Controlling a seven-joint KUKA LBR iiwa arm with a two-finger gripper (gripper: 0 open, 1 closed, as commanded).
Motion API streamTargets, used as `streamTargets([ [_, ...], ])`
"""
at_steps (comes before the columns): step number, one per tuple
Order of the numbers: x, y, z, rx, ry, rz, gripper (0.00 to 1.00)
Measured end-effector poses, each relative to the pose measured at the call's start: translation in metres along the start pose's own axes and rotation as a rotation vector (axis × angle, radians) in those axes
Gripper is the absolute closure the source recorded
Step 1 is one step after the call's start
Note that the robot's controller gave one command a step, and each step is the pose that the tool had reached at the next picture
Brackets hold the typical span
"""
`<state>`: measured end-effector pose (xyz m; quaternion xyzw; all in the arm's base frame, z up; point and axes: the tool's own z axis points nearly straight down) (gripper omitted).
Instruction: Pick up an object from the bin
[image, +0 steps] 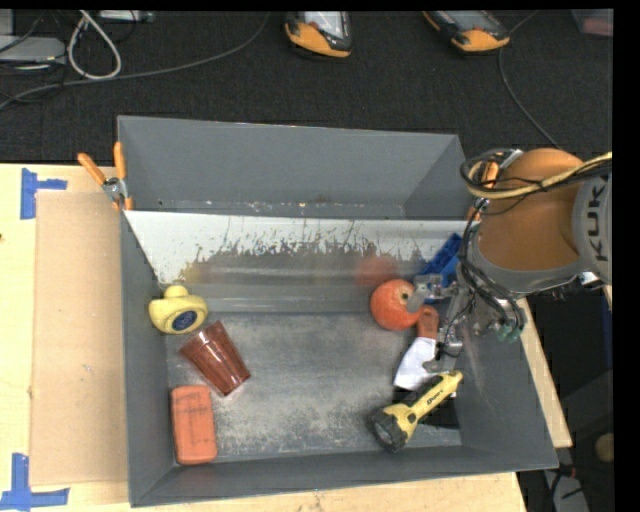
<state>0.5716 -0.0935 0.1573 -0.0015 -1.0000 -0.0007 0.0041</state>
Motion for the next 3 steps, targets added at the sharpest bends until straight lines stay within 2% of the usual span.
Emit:
streamTargets([
  [1,-0.001,0.001,-0.005,0.001,-0.007,-0.003,0.00],
  [2,0.056,0.016,0.041,0.001,-0.007,-0.268,0.00],
  [3,0.077,-0.001,0.033,0.002,-0.009,-0.334,0.00],
])
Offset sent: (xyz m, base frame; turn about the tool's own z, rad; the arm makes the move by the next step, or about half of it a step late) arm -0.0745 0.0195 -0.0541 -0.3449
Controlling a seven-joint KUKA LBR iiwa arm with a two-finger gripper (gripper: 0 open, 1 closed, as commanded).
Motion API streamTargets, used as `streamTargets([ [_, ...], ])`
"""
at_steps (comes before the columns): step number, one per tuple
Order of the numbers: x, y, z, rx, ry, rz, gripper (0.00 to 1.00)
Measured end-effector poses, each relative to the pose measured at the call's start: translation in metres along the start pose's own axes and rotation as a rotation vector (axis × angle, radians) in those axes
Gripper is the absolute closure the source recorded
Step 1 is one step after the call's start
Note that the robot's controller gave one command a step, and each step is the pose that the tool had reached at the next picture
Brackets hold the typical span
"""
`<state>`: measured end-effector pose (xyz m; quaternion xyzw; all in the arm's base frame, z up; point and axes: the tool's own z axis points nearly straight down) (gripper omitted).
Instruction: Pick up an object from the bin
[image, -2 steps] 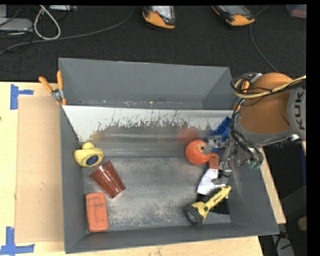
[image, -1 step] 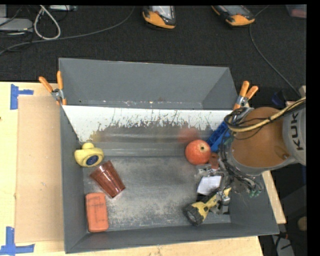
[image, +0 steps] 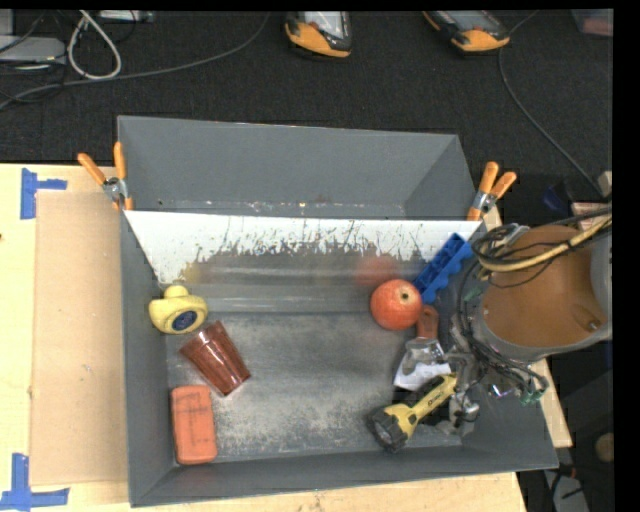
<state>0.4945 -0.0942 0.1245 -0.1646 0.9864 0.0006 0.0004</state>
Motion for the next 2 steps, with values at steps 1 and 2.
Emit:
streamTargets([
  [1,0.005,0.048,0.017,-0.008,0.007,-0.385,0.00],
  [2,0.004,0.040,0.053,0.012,-0.019,-0.320,0.00],
])
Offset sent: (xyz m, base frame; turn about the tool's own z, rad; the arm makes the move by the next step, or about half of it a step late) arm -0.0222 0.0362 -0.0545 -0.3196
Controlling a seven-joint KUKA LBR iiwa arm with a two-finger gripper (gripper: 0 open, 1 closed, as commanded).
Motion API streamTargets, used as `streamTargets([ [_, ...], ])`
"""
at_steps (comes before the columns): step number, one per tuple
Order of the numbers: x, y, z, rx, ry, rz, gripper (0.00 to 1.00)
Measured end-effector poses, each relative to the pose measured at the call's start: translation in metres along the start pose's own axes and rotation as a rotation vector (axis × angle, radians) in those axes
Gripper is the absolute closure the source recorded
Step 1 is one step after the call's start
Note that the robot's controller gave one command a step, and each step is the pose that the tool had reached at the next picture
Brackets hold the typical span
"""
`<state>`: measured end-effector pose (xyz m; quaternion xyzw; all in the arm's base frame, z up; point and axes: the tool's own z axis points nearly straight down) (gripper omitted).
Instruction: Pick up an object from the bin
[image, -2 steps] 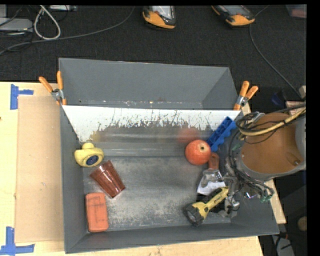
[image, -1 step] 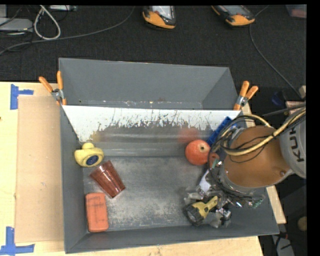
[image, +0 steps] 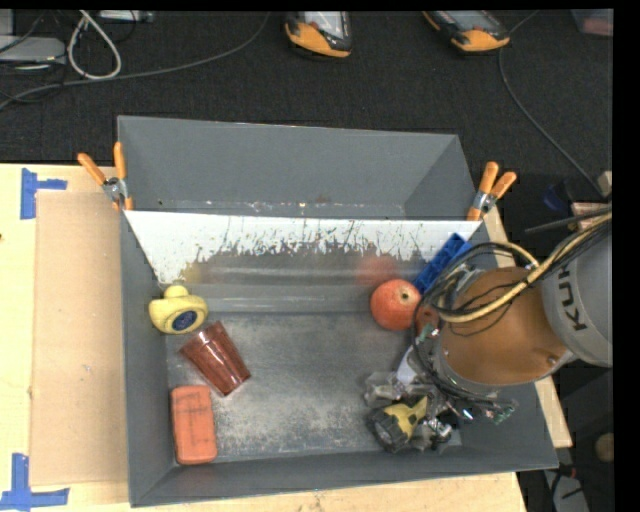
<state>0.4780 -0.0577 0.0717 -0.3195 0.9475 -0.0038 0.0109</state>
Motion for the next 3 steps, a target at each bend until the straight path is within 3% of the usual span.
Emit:
streamTargets([
  [1,-0.017,-0.018,0.004,-0.023,0.017,-0.151,1.00],
  [3,-0.017,-0.017,-0.007,-0.026,0.018,-0.150,1.00],
])
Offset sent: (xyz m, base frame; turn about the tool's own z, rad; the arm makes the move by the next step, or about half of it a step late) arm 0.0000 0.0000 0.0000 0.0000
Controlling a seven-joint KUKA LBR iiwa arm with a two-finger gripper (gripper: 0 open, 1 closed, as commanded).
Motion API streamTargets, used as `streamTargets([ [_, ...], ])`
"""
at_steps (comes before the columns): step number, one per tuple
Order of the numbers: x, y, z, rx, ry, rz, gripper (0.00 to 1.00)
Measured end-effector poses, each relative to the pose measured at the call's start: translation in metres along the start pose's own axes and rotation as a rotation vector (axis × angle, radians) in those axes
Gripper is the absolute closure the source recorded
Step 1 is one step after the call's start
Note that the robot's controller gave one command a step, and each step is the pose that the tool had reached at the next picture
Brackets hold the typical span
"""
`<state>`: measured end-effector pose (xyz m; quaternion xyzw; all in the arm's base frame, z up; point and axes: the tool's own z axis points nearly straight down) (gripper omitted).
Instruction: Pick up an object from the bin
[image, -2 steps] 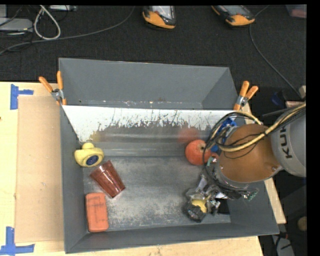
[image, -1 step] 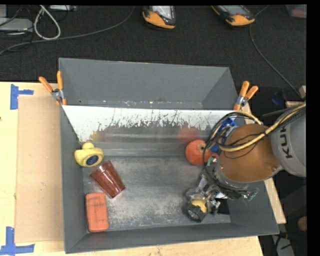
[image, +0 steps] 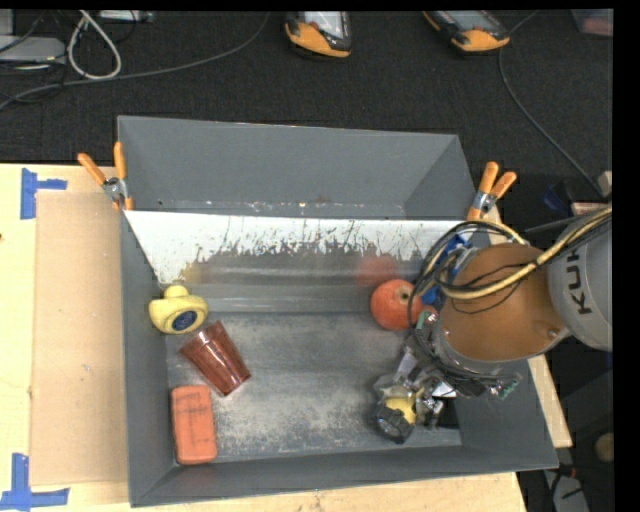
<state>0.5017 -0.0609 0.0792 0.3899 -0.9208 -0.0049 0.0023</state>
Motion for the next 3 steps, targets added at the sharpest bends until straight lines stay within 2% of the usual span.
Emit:
streamTargets([
  [1,-0.001,0.000,-0.009,0.000,-0.001,0.001,1.00],
  [2,0.001,0.004,-0.036,-0.011,0.006,0.003,1.00],
  [3,-0.001,0.003,-0.062,-0.005,0.001,0.005,1.00],
])
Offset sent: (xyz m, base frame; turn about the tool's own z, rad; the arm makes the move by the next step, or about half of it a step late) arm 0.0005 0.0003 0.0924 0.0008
